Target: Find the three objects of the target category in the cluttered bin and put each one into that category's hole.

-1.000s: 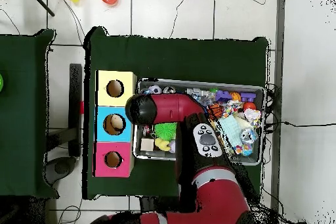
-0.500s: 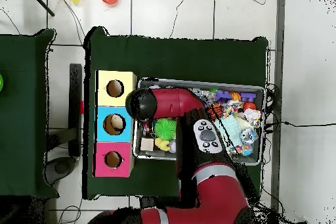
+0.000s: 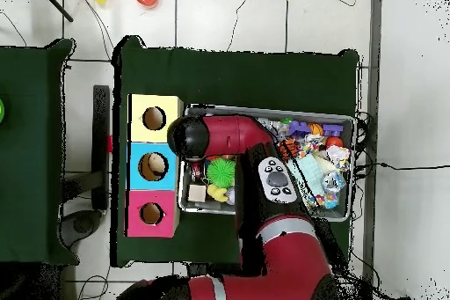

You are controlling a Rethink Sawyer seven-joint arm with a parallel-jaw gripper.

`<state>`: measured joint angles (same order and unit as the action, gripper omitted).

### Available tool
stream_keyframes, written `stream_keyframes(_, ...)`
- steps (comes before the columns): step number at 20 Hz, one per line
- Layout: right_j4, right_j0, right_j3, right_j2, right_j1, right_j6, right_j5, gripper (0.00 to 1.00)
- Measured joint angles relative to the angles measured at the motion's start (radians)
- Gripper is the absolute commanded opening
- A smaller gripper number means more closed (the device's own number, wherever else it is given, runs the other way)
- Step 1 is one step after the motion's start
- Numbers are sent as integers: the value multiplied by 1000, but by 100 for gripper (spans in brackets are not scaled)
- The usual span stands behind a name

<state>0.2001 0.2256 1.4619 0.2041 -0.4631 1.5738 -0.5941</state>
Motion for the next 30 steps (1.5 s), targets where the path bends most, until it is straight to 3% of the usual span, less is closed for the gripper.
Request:
stream_keyframes(20,51,20,-24,11,40,0,163,0)
stream_keyframes(21,52,20,-24,10,39,0,167,100)
stream_keyframes(30,60,35,-23,4,34,0,170,100)
